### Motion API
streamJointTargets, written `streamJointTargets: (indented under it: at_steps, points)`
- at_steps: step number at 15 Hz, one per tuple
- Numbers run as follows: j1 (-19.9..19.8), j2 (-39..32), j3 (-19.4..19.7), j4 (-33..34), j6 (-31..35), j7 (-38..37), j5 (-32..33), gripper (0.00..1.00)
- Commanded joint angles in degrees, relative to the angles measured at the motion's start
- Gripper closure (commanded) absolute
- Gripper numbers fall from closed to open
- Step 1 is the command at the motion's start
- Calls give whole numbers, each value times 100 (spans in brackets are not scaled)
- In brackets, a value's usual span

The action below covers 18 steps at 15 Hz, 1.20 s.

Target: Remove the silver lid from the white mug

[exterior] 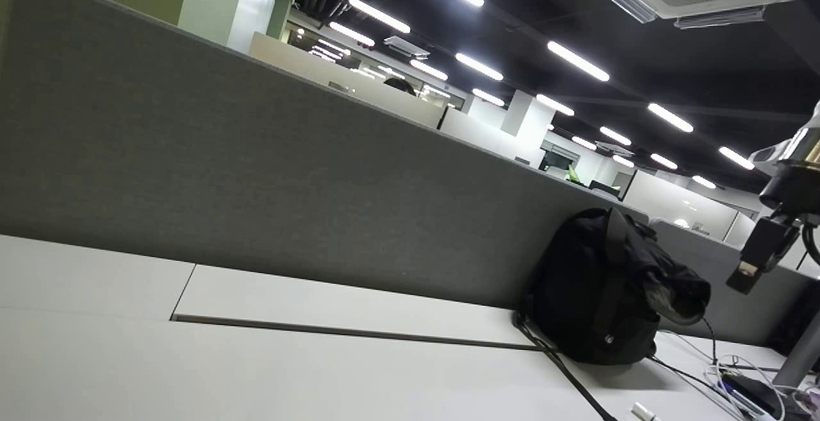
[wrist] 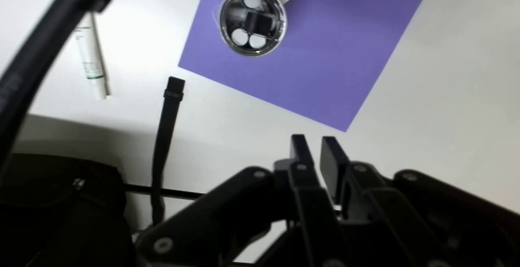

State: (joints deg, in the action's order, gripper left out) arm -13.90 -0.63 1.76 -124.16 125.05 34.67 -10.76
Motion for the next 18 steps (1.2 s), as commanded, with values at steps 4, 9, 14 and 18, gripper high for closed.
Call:
streamJointTargets:
  at_steps: [4,9,14,18]
  points:
    - [428,120,283,245,-71,-1376,1351,32]
    - [512,94,340,299,-259,-1300,1306,2]
    - [531,59,377,312,-397,-1262,1248,0]
    - [539,90,382,176,-244,-1196,1288,0]
